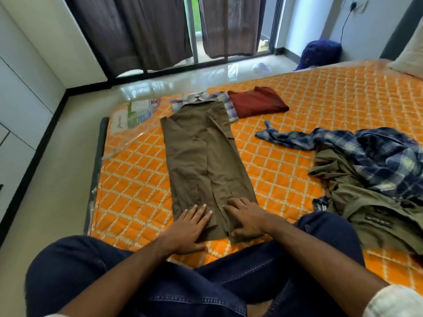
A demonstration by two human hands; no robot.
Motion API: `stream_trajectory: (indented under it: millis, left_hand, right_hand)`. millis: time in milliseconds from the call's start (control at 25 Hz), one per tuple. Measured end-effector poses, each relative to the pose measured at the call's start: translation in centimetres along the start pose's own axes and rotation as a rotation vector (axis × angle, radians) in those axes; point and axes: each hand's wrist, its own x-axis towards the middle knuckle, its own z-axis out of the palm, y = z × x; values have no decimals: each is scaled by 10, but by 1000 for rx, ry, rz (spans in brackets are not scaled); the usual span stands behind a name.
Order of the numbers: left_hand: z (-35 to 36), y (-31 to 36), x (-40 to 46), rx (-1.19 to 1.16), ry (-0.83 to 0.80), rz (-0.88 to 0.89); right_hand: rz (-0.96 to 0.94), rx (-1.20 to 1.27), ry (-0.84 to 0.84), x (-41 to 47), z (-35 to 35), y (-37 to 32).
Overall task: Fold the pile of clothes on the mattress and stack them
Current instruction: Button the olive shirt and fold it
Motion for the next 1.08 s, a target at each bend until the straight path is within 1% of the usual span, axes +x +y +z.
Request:
stream_trajectory:
  millis: [120,200,280,400,480,520,560,640,680,760,840,960,1040,1080]
  left_hand:
    - [1,19,7,14,77,-92]
    - [1,32,11,34,55,-159]
    - [3,40,16,64,-6,-197]
    - [-3,41,16,68,-65,-210]
    - [-2,38,14,13,-18,-207]
    - [0,38,14,-15,30,-205]
    - [-1,37,16,-30,98,-200]
    - [-9,26,25,-74,258,-179]
    - [-19,16,28,-129,299,-170]
    - [-38,-3,32,-229,295,-157]
    - [-39,-12,31,-205,260,-121]
    - [-17,4,21,15,194,-53]
    - [-16,8,17,67,151,-5]
    - [-23,7,14,46,129,22]
  right_hand:
    - [-5,-101,-50,-10,14,-2]
    - [14,-197,-78,-14,22,-9]
    - [63,-282,-50,-11,29,-20]
    - [86,-319,68,-3,30,-27]
    - [51,-194,146,1,17,-19]
    - [42,-105,159,2,6,-15]
    - [59,-18,138,6,-9,-9]
    - [127,157,1,19,-42,2]
    - [155,229,-72,26,-56,7]
    - [169,260,-141,34,-70,14]
    - [123,150,-163,31,-72,8]
    - [34,-131,-148,10,-43,-12]
    - [14,-206,-193,-7,-30,-24]
    - [2,-211,-235,-16,-31,-32]
